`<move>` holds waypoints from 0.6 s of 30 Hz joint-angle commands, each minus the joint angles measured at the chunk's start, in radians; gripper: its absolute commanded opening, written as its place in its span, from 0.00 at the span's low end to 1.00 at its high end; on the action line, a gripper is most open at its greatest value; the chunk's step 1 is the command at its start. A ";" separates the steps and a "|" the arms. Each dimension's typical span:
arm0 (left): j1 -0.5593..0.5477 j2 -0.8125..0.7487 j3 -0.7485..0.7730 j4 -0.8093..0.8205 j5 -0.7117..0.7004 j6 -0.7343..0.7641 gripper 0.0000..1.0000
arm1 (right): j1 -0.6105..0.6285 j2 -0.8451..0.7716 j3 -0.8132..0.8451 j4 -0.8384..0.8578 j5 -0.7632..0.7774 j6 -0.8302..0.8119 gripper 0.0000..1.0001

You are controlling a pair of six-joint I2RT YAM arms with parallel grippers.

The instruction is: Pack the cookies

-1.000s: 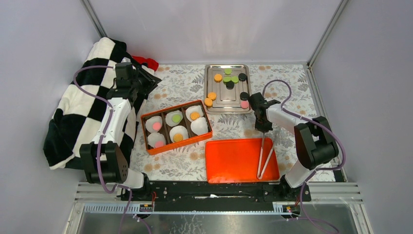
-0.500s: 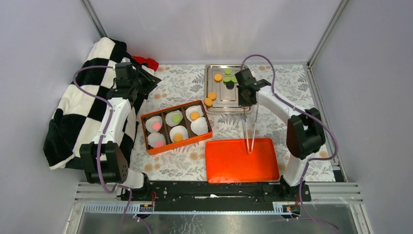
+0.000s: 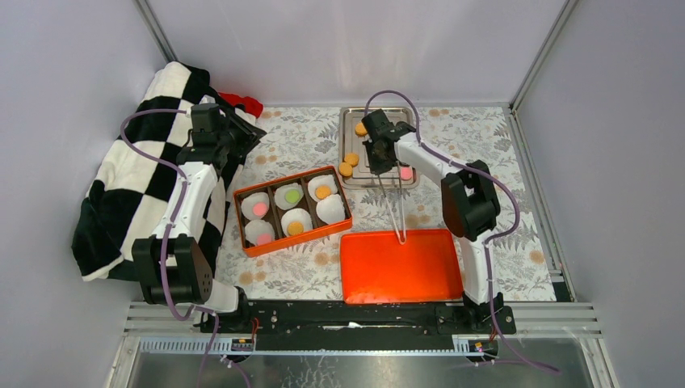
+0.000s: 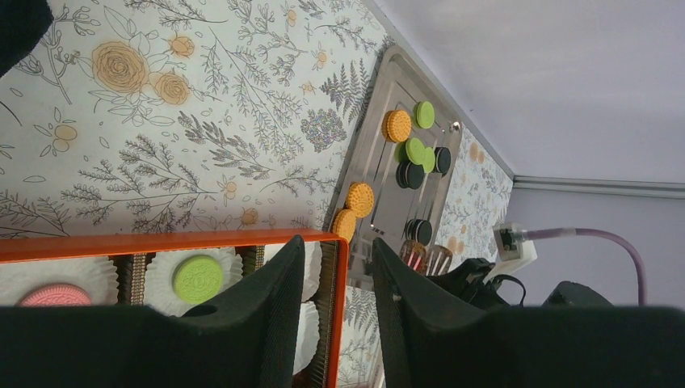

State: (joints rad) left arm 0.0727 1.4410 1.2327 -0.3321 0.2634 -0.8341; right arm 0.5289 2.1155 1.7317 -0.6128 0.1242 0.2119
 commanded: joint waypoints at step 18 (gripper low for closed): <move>-0.005 0.022 0.034 0.021 -0.001 0.033 0.41 | 0.025 -0.143 -0.001 0.044 0.077 -0.018 0.66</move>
State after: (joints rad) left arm 0.0727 1.4559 1.2327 -0.3328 0.2630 -0.8227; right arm 0.5331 2.1624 1.7882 -0.5835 0.1249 0.1940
